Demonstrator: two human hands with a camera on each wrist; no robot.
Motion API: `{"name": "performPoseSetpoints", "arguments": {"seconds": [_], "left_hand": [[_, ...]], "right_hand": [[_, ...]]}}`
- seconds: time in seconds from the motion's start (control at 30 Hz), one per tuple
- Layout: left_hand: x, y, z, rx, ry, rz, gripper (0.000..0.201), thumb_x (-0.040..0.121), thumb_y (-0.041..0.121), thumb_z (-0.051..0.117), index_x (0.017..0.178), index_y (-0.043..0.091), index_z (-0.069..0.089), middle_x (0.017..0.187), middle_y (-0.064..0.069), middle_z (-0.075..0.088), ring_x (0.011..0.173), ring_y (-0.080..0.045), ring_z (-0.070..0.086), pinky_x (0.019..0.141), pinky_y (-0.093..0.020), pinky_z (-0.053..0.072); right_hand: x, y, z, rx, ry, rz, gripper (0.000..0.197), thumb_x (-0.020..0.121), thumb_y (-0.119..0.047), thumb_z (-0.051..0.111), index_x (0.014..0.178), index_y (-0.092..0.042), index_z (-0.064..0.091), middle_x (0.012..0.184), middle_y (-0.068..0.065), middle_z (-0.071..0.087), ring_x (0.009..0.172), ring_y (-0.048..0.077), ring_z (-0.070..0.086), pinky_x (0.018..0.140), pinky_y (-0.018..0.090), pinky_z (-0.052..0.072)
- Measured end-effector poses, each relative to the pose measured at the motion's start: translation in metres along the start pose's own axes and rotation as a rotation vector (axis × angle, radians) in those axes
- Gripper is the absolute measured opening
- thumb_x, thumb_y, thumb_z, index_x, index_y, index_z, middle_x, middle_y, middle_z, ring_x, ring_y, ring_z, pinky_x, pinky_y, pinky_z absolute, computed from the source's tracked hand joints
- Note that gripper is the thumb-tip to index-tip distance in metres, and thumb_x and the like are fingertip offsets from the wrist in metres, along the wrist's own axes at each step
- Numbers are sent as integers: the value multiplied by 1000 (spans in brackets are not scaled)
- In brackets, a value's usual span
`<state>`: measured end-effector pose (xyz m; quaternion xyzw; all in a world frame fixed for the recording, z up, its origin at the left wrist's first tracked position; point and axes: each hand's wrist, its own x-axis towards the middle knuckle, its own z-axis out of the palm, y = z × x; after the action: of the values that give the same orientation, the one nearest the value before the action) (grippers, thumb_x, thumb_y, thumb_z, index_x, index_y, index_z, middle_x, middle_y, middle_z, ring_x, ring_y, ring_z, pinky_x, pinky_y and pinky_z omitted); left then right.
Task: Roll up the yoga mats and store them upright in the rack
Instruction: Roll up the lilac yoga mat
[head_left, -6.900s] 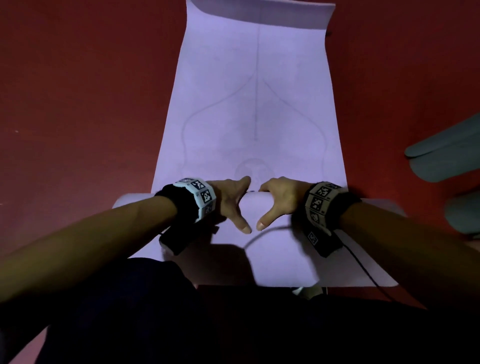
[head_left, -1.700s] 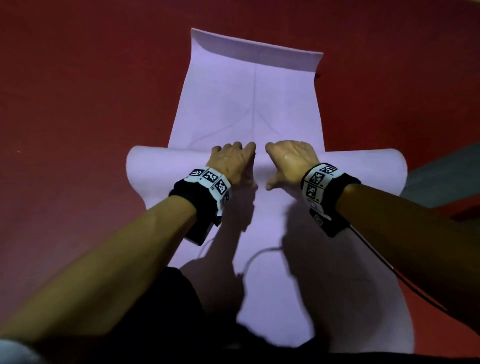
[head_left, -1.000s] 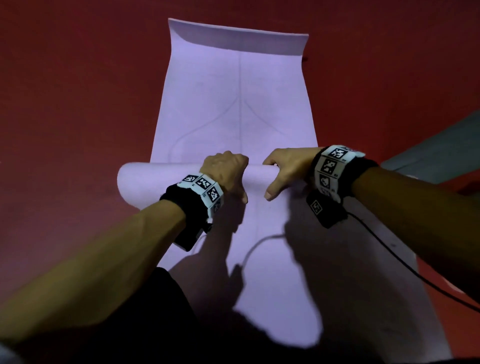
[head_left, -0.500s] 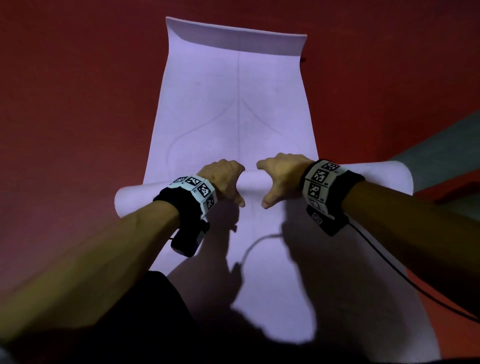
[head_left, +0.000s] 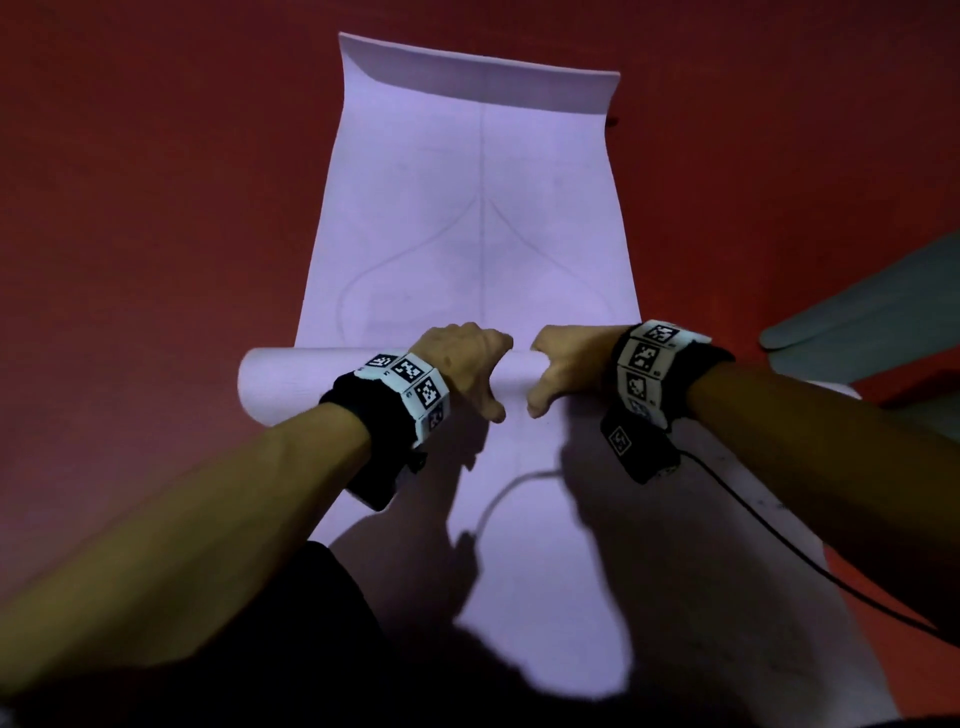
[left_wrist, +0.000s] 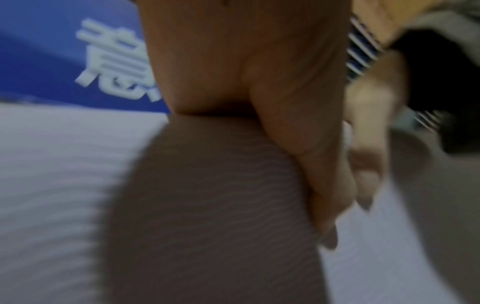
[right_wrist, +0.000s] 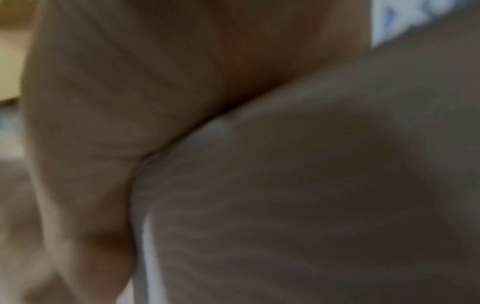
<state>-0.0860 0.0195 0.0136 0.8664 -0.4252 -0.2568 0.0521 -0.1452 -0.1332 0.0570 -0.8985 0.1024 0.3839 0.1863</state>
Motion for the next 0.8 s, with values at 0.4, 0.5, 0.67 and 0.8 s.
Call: {"name": "performPoseSetpoints", "arguments": {"seconds": [0.4,0.5,0.67,0.8], "left_hand": [[2,-8,-13,-94,-65,40,60,56,55,90,98,29,55,87,10,62,83,-17,59,72,-30,48],[5,-3,-19,-94,-78,47,56,56,51,91,95,27,59,85,8,66,82,-17,63,70,-30,51],[4,-10,-25,-303,-202,40,43,61,25,94,98,14,73,90,-6,76,87,-25,72,81,-38,60],[-1,-10,-29,-147,-121,55,62,58,45,92,110,22,66,96,2,72,88,-20,68,81,-34,56]], "right_hand": [[0,-5,-2,4,16,-53,45,63,-44,91,94,-19,70,85,-5,71,83,16,67,75,29,54],[1,2,-9,75,-55,-71,39,65,-37,92,95,-17,74,86,-3,72,82,16,66,73,27,51],[-5,-12,-8,-271,138,-107,61,54,-66,86,97,-32,58,87,-13,61,84,13,61,73,28,50],[0,-13,-5,-206,137,-116,61,54,-60,88,99,-27,62,88,-11,65,86,14,65,79,33,57]]}}
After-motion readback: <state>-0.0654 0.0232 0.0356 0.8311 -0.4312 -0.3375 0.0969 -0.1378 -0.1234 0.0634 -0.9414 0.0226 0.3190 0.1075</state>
